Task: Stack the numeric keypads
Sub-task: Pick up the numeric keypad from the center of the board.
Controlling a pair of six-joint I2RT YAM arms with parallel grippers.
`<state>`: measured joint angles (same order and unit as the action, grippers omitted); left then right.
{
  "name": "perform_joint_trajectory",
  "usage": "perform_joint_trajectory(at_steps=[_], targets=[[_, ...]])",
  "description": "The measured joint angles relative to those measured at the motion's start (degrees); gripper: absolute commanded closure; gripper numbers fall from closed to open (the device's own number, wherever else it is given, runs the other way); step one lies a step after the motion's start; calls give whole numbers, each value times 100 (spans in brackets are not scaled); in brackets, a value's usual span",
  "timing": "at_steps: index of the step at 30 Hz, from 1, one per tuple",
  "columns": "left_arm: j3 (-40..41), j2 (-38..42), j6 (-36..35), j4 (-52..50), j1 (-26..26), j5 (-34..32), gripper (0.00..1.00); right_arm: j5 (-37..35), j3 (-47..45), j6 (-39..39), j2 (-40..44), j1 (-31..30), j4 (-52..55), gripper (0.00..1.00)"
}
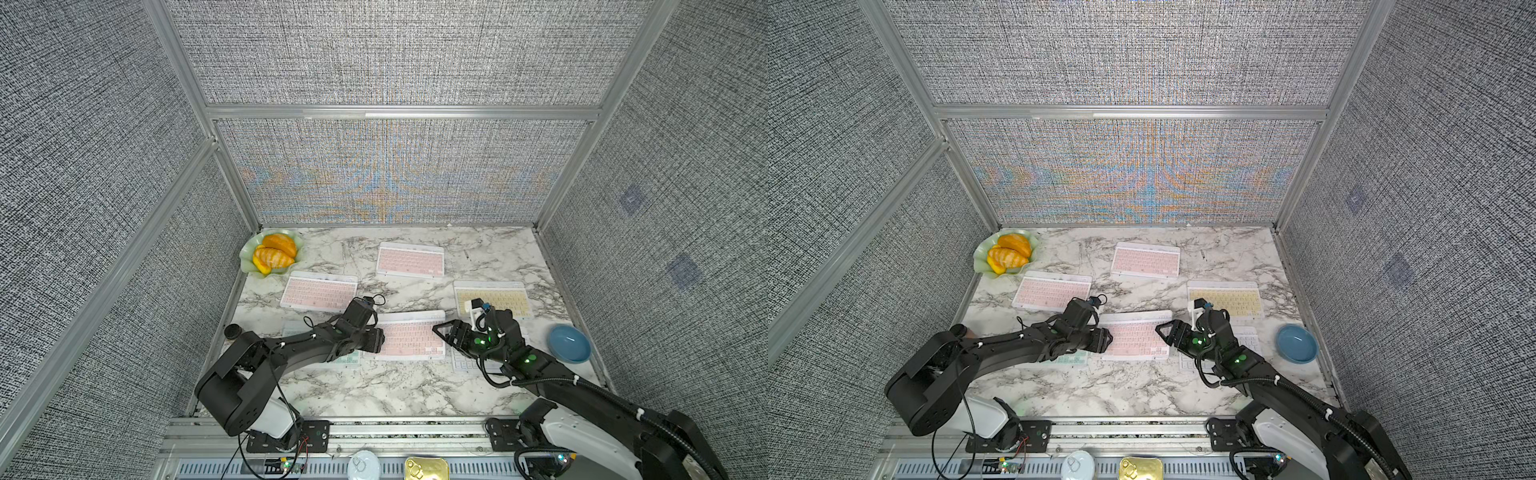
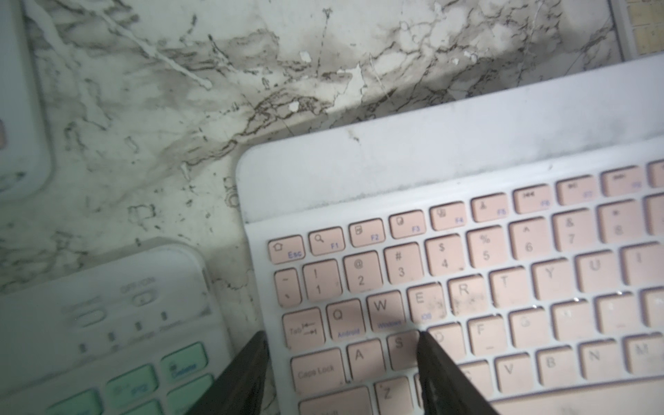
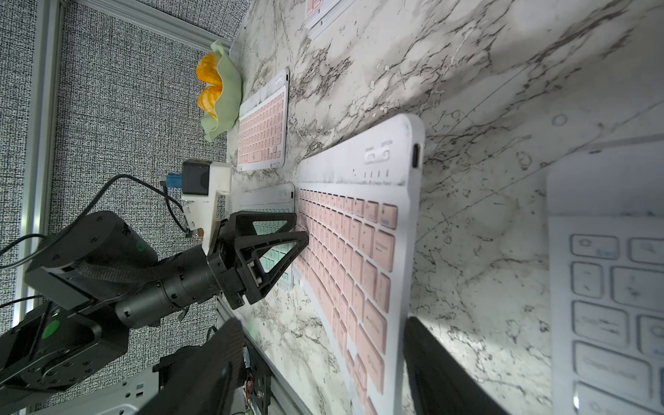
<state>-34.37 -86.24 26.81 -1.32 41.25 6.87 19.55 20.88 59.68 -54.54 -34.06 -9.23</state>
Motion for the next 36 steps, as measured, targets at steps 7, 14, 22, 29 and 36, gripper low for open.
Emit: perform_joint_trajectory(at_steps=[7,14,22,29,36], targets=[[7,0,2,17,46,-72,35,-4,0,11,-52,-2,0,28],[55,50,9,81,74,-116,35,7,0,13,17,-7,0,27],[92,129,17,122,74,-90,34,98,0,9,92,-9,0,27],[96,146,15,118,98,-94,34,131,11,-55,70,-9,2,27],[83,105,44,205,306,1073,34,990,72,15,-160,-120,-52,27]])
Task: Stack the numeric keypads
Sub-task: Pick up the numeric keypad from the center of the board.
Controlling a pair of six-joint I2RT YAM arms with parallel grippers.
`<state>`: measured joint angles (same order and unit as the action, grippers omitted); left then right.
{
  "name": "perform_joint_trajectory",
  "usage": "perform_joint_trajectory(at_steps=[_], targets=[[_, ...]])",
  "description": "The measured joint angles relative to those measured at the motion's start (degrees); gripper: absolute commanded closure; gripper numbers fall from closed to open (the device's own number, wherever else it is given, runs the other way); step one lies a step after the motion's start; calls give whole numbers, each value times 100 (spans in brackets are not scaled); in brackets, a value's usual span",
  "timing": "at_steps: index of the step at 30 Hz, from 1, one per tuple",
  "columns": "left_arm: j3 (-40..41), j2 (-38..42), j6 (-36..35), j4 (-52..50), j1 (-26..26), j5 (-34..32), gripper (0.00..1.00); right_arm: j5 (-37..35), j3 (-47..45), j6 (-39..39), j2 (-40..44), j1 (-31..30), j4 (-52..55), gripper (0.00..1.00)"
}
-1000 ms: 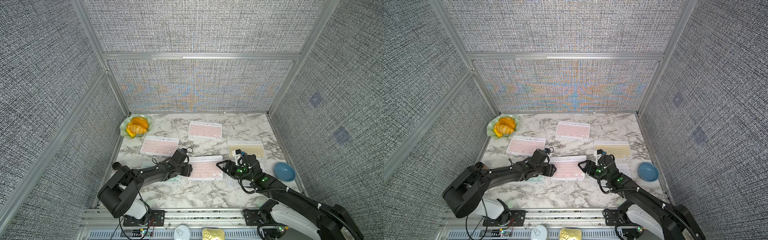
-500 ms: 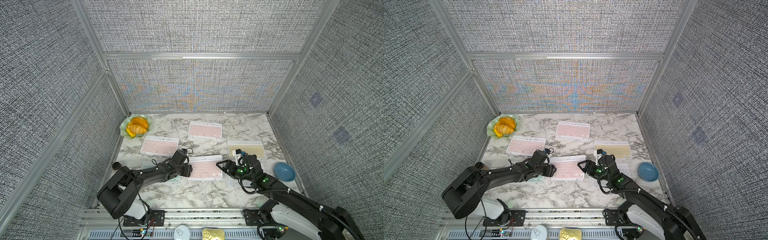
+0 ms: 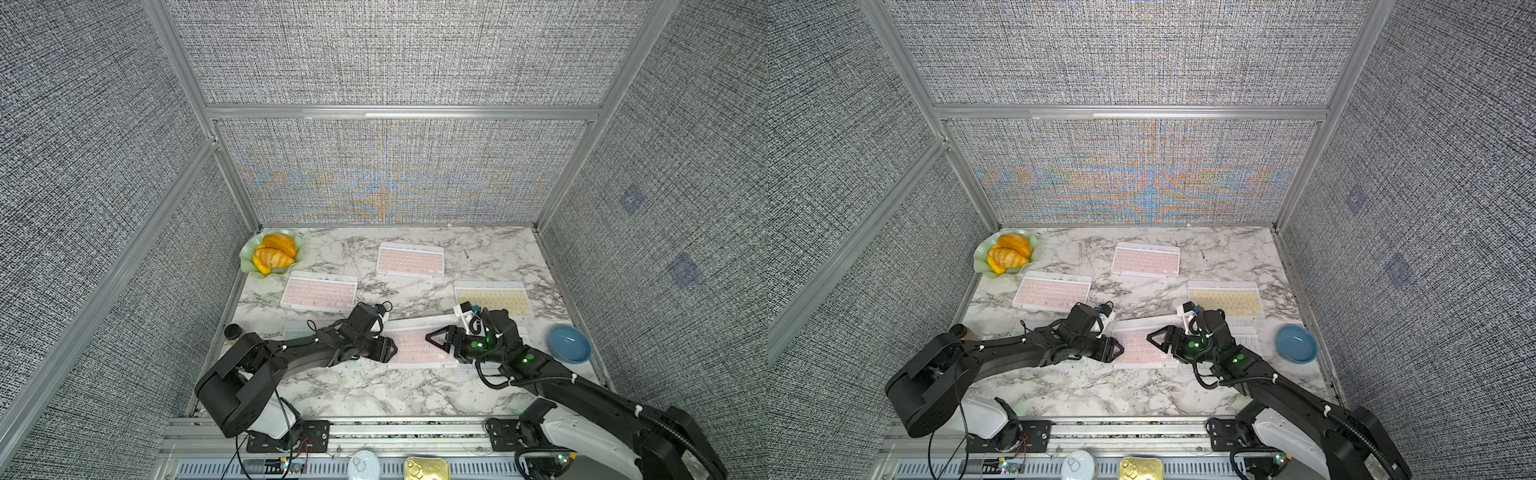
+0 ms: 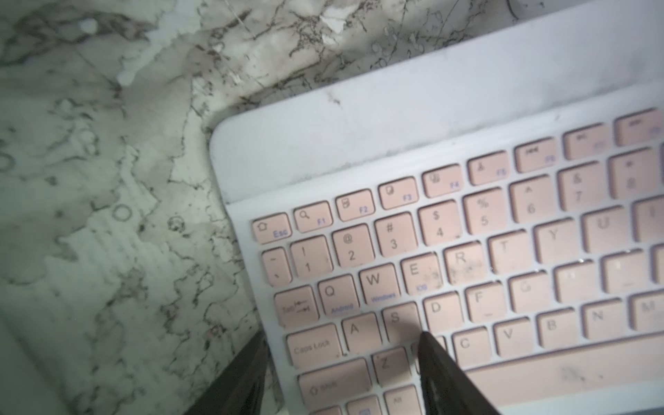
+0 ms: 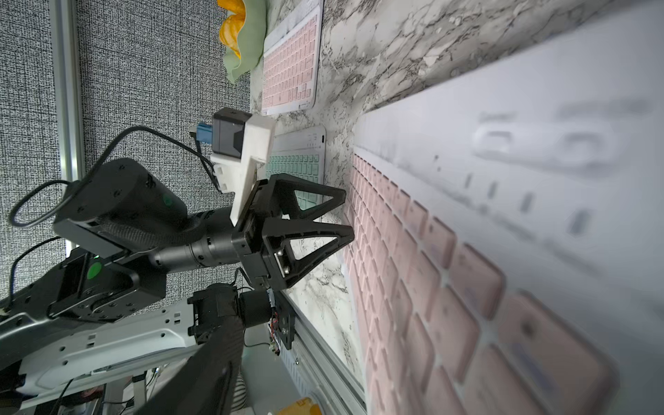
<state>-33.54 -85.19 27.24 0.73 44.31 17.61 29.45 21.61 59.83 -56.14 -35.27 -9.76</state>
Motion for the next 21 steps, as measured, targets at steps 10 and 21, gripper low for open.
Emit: perform_joint_trajectory(at_steps=[10,21], targets=[[79,66,192,44,48,293,34,85,352,-168,205,-35,791,28],[81,44,509,46,96,492,34,-649,887,-721,339,2,2164,28]])
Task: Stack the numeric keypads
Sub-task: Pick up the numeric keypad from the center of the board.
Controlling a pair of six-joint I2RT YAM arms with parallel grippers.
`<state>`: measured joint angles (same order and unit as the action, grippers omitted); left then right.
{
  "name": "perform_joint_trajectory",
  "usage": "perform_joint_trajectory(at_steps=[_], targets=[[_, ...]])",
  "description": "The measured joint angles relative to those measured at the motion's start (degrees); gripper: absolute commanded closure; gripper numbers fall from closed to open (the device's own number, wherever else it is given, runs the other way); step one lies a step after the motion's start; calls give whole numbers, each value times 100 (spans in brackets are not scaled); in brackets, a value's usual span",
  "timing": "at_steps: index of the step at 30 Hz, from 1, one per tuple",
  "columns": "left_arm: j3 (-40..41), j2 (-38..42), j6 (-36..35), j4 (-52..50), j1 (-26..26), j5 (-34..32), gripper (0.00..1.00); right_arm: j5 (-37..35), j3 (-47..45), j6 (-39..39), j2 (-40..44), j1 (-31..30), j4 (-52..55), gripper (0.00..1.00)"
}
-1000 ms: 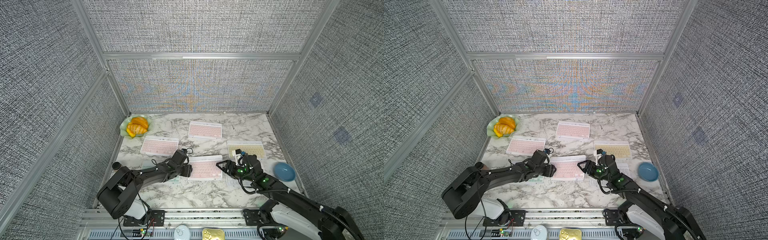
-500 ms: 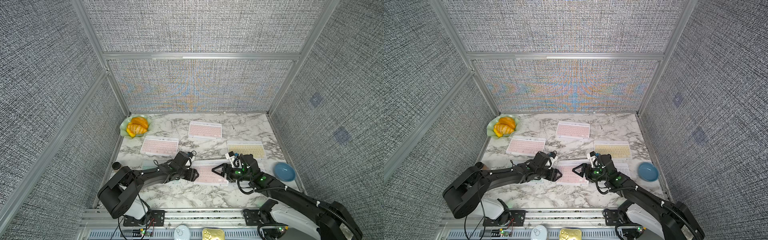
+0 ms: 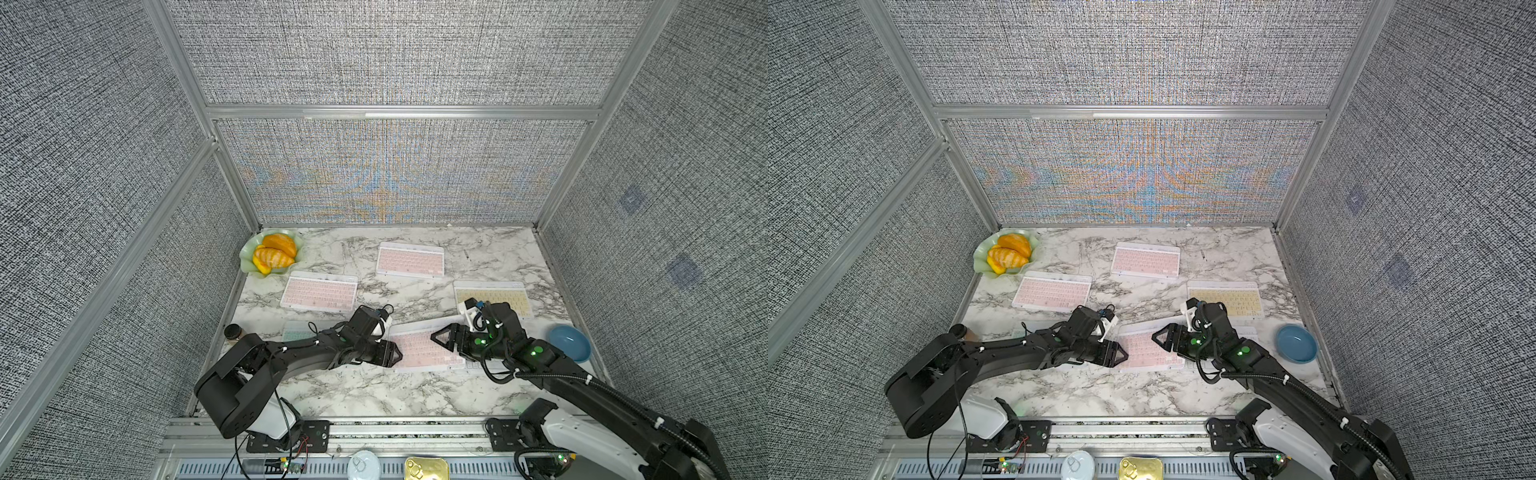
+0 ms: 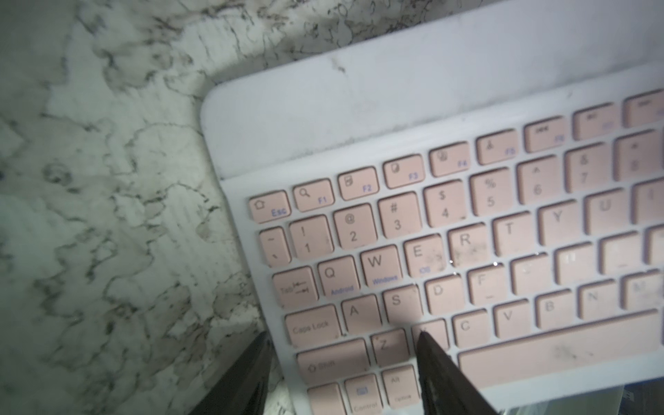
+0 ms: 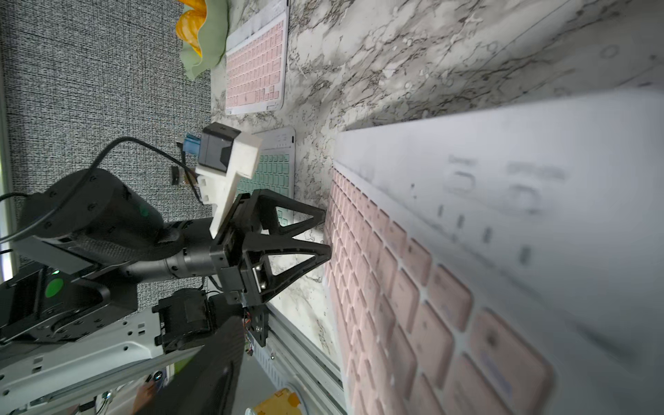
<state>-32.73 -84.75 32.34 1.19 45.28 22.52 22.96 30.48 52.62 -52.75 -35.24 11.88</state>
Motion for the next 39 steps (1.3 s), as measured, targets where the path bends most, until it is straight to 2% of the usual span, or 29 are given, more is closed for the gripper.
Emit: perform_joint_trajectory(at_steps=[3,16,21,24,28,32,39], targets=[[-4,0,72,0,2,-11,34,-61,63,-94,-37,37,271,29],[-70,-96,260,96,0,-138,34,-70,4,-367,35,234,691,56],[-103,-162,284,199,0,-197,34,76,-151,-367,131,365,669,61],[-122,-179,330,212,0,-229,34,166,-262,-361,179,452,669,70],[-155,-168,391,177,0,-332,34,411,-382,-256,247,570,549,100],[-380,-79,435,-133,-15,-533,34,603,-385,-236,297,664,372,100],[-1537,280,459,-1086,-216,-1163,33,702,144,-160,232,896,376,100]])
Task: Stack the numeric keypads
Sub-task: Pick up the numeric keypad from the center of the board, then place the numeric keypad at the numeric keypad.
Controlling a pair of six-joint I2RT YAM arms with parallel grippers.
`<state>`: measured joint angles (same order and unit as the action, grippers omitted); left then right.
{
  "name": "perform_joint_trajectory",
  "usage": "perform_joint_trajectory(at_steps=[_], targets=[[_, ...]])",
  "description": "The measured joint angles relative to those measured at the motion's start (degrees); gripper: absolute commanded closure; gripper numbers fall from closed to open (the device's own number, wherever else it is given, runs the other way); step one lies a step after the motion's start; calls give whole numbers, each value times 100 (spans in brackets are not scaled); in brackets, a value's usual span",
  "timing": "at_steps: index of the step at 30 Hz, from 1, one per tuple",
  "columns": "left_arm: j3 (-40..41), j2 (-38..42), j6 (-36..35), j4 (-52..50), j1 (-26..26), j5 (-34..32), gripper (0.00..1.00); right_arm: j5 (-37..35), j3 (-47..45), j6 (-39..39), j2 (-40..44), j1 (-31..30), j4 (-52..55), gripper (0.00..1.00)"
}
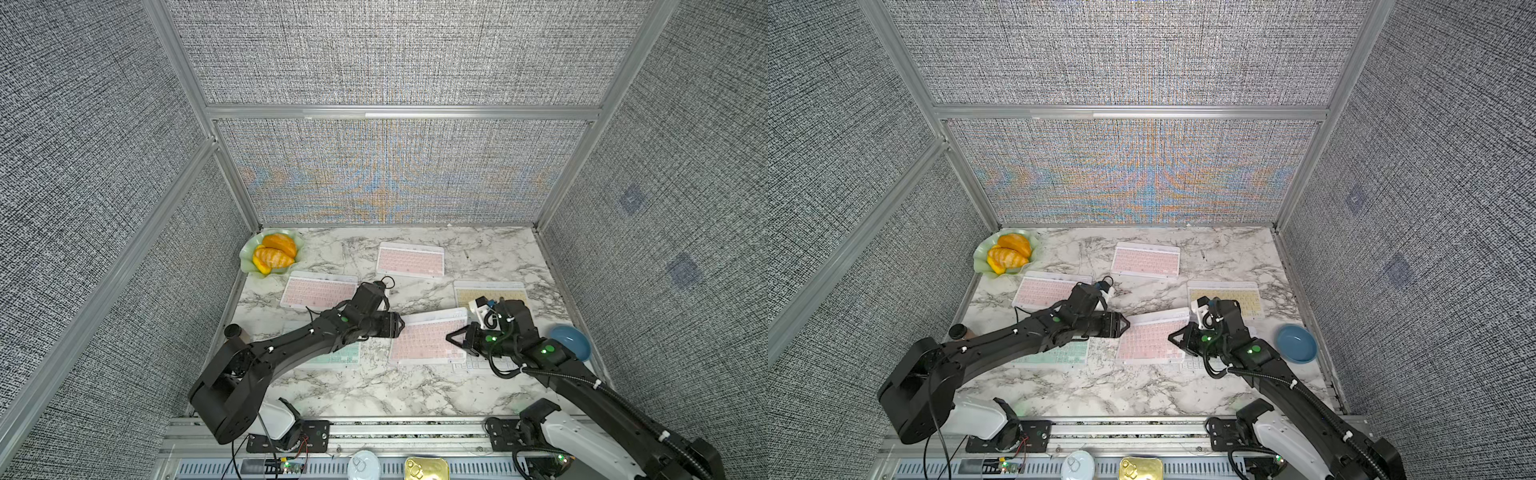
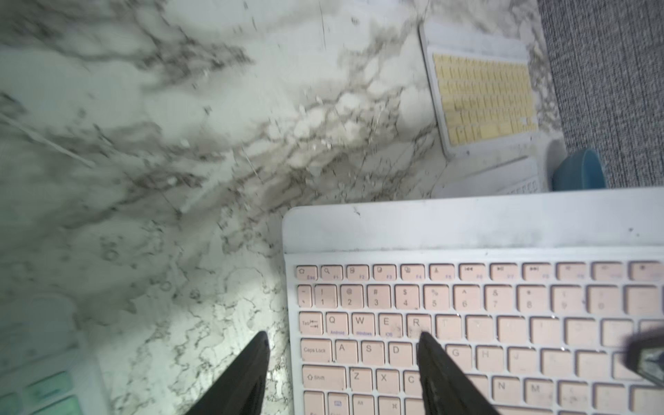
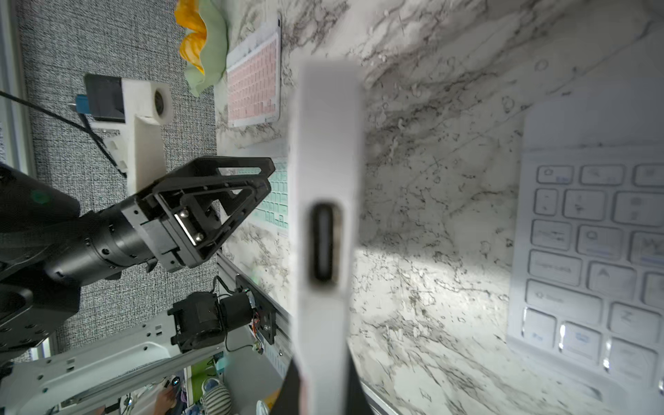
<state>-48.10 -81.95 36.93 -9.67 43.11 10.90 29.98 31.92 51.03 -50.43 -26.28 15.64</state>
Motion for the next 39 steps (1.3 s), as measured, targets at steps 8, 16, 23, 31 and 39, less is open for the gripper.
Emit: perform_joint_trajectory(at_steps=[8,16,23,31,39], targets=[[-1043,28,-162,-844,-811,-212,32,341,1126,-61,-988,433,-428,100],[-1539,-352,-411,-944,-1502,-144,32,702,2385,-243,-2566,1093,-1049,100],[-2017,-1008,-514,-920,-1790,48,32,916,3106,-361,-3589,1506,-1646,100],[-2555,-1613,-522,-839,-1982,278,32,1353,4238,-437,-5031,1818,-2041,100],[-2833,-1917,-649,-802,-2116,411,32,1827,5650,-459,-6655,1910,-2059,100]])
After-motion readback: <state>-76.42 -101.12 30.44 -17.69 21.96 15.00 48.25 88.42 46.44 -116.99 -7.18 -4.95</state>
